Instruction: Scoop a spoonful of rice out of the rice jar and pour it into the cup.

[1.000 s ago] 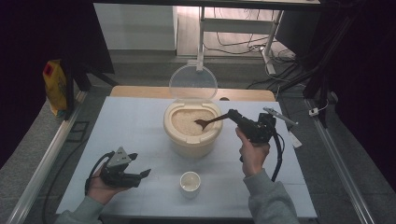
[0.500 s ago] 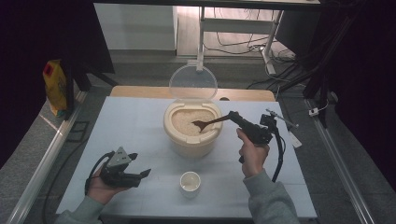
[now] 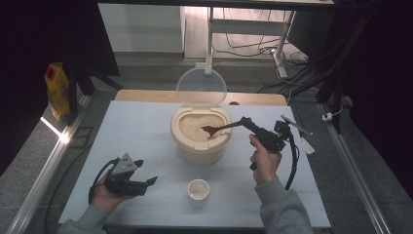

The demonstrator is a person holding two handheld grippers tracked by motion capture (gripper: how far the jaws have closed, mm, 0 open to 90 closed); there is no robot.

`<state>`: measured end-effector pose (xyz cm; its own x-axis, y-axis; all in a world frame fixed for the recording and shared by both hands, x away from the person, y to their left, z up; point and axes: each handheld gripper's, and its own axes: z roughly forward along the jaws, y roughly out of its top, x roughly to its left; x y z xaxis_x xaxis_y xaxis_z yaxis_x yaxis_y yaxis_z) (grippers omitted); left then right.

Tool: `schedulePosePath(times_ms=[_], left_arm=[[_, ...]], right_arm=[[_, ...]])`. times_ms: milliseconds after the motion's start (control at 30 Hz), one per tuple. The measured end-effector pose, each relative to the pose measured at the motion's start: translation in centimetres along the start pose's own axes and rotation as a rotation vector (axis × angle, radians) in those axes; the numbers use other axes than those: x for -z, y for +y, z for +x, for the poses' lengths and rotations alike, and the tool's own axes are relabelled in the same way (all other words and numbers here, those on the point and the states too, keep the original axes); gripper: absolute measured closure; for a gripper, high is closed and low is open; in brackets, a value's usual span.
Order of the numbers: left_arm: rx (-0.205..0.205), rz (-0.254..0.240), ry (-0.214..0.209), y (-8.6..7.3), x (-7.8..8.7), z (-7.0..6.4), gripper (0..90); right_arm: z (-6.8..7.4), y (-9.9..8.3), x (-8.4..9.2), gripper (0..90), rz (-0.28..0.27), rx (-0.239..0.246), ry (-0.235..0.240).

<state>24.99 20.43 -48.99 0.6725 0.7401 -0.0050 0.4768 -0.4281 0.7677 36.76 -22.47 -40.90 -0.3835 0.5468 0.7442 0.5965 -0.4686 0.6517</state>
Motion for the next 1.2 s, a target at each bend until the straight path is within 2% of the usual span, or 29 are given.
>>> schedulePosePath(times_ms=[133,367,667,1200], left_arm=[[0.001,-0.001,0.001,0.0,0.0,0.0,22.5],[-0.001,-0.001,0.001,0.0,0.0,0.0,22.6],[-0.004,0.004,0.003,0.0,-0.1,0.0,22.5],[0.001,0.008,0.004,0.0,-0.2,0.1,22.1]], right_arm=[[-0.7,0.2,0.1,83.9,-0.001,-0.063,0.014],[-1.3,0.5,0.5,83.9,-0.019,-0.117,0.028],[-1.4,0.9,1.0,83.9,-0.031,-0.137,0.039],[-1.2,1.1,1.9,83.9,-0.030,-0.127,0.053]])
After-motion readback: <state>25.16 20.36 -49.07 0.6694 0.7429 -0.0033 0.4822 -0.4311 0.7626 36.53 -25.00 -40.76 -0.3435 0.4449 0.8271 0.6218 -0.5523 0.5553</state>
